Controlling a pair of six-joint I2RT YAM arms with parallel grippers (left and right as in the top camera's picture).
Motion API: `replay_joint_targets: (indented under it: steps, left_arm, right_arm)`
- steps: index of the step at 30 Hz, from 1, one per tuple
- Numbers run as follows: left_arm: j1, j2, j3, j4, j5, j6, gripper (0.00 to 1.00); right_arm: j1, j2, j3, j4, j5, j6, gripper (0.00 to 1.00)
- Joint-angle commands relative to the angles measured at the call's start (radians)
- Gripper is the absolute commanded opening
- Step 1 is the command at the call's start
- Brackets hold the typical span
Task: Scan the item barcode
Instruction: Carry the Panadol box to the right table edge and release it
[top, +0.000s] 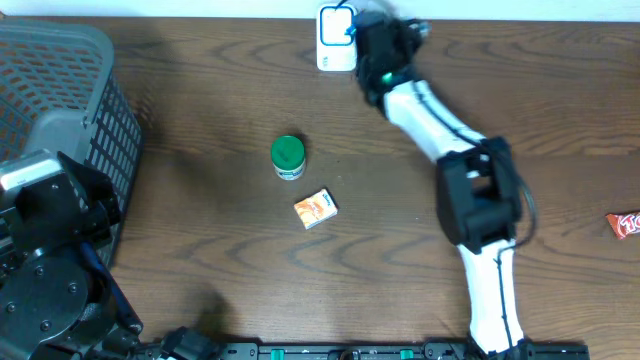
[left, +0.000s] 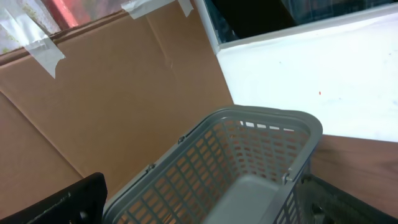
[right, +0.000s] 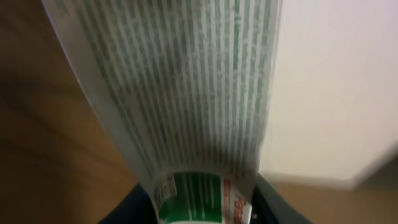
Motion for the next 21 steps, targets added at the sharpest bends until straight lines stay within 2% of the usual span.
replay_joint_targets:
  steps: [1,3,5,6,7,10,13,16,18,21]
  left_arm:
    - [0.003,-0.004,-0.002,0.003,-0.009,-0.01,0.98]
    - [0.003,-0.004,-0.002,0.003,-0.009,-0.01,0.98]
    - [0.003,-0.004,-0.002,0.003,-0.009,-0.01,0.98]
    - [0.003,-0.004,-0.002,0.003,-0.009,-0.01,0.98]
    - [0.003,-0.004,-0.002,0.003,-0.009,-0.01,0.98]
    - [0.003,-0.004,-0.002,0.003,-0.009,-0.01,0.98]
    - [0.003,-0.004,-0.002,0.003,-0.009,-0.01,0.98]
    - [0.003,-0.004,-0.002,0.003,-0.009,-0.01,0.98]
    - [0.003,-0.004,-0.002,0.003,-0.009,-0.01,0.98]
    - [0.003,-0.004,-0.002,0.003,-0.009,-0.01,0.98]
  right_arm:
    - [-0.097,-0.08,0.011,-0.127,0.151,0.231,0.16]
    - [-0.149,-0.095,0.011,-0.258,0.152,0.328,0.18]
    - [-0.222,-0.1,0.011,-0.429,0.148,0.482,0.18]
    - [-0.281,-0.1,0.011,-0.55,0.119,0.61,0.19]
    - [-0.299,-0.1,0.011,-0.586,0.1,0.648,0.19]
    - [-0.416,-0.1,0.011,-0.779,-0.077,0.828,0.19]
    - [-0.551,-0.1,0.011,-0.885,-0.218,0.961,0.17]
    - [-0.677,-0.1,0.011,-0.934,-0.314,1.024,0.18]
    - [-0.75,-0.1,0.011,-0.954,-0.36,1.041,0.25]
    - [-0.854,-0.1,0.008,-0.969,-0.408,1.041,0.28]
